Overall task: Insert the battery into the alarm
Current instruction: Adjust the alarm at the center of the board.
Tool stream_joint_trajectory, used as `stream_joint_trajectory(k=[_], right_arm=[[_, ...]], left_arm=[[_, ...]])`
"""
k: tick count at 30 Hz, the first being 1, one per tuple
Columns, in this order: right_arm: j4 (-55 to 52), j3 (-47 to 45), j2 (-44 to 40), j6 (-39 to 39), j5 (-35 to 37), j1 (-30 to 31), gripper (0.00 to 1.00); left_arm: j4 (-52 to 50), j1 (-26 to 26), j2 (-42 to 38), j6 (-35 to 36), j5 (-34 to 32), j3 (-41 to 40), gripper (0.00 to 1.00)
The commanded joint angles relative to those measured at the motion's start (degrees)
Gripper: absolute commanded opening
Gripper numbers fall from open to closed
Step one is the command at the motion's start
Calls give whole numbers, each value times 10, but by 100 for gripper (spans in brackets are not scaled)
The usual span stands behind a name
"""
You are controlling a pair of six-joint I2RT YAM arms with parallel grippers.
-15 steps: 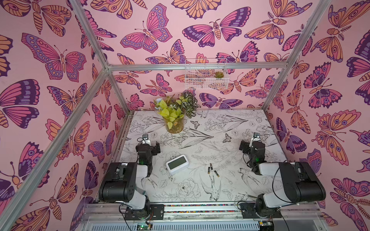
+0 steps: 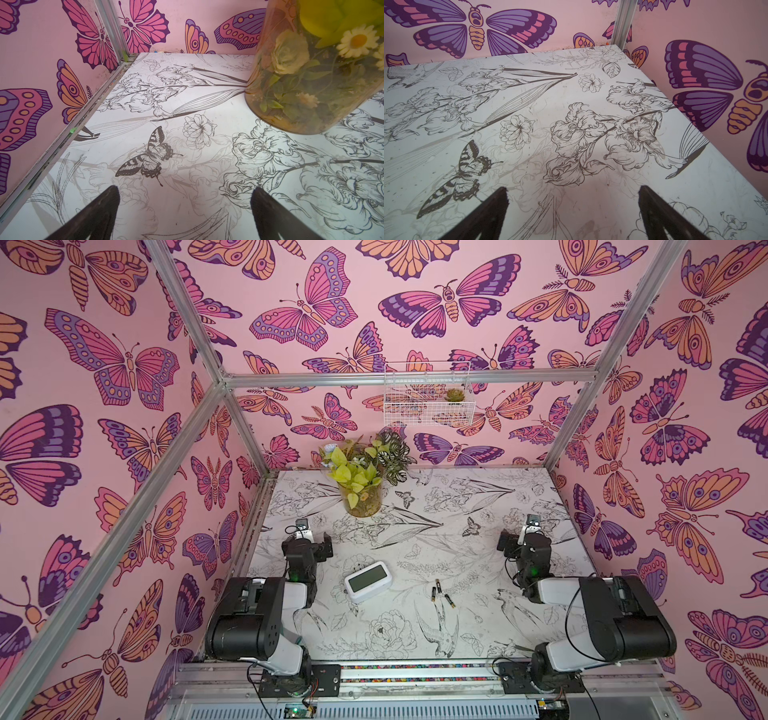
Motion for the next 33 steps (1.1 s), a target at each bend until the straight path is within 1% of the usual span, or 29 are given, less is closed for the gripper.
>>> stream_joint_trajectory(k=[1,10,12,13,14,15,17,18,19,21,22,23,25,26,27,28,30,32,33], right_arm=[[9,13,6,-10,-5,-3,99],[9,12,6,-10,-5,-3,99],[39,6,1,-23,-12,-2,99],[10,10,-23,-34,-19,3,99],[-58,27,-63,-37,-17,8,99],[-148,56,-112,-27,-8,10,99],[-318,124,-183,33,25,8,99],[-384,156,-205,65,36,8,99],[-435,180,-219,96,38,8,99],[-556,227,-234,180,44,5,99],[-585,238,-238,203,36,3,99],[-591,240,-241,209,7,2,99],[-574,227,-253,210,-59,1,99],[-561,216,-259,212,-97,1,99],[-551,206,-267,218,-124,1,99],[-542,198,-273,226,-142,1,99],[-524,181,-285,224,-209,1,99],[-511,168,-287,234,-272,1,99],[-504,160,-287,240,-307,2,99]], left_arm=[[11,-2,7,6,-6,7,100],[9,-2,6,6,-5,8,100],[17,-4,4,9,-16,5,100],[11,-11,-6,11,-35,5,100],[-6,-19,-26,14,-40,0,100],[11,-26,-46,29,-43,-4,100],[-26,-73,-113,55,-127,-23,100],[-69,-91,-164,49,-164,-16,100],[-122,-96,-203,8,-186,-5,100],[-280,-91,-285,-154,-211,27,100],[-312,-83,-310,-213,-200,28,100],[-322,-71,-338,-238,-147,17,100],[-308,-54,-376,-242,-15,-4,100],[-316,-54,-387,-245,47,-4,100],[-345,-55,-393,-251,97,3,100],[-385,-58,-396,-265,126,17,100],[-458,-73,-392,-303,175,42,100],[-505,-89,-386,-332,219,53,100],[-529,-98,-385,-346,230,54,100]])
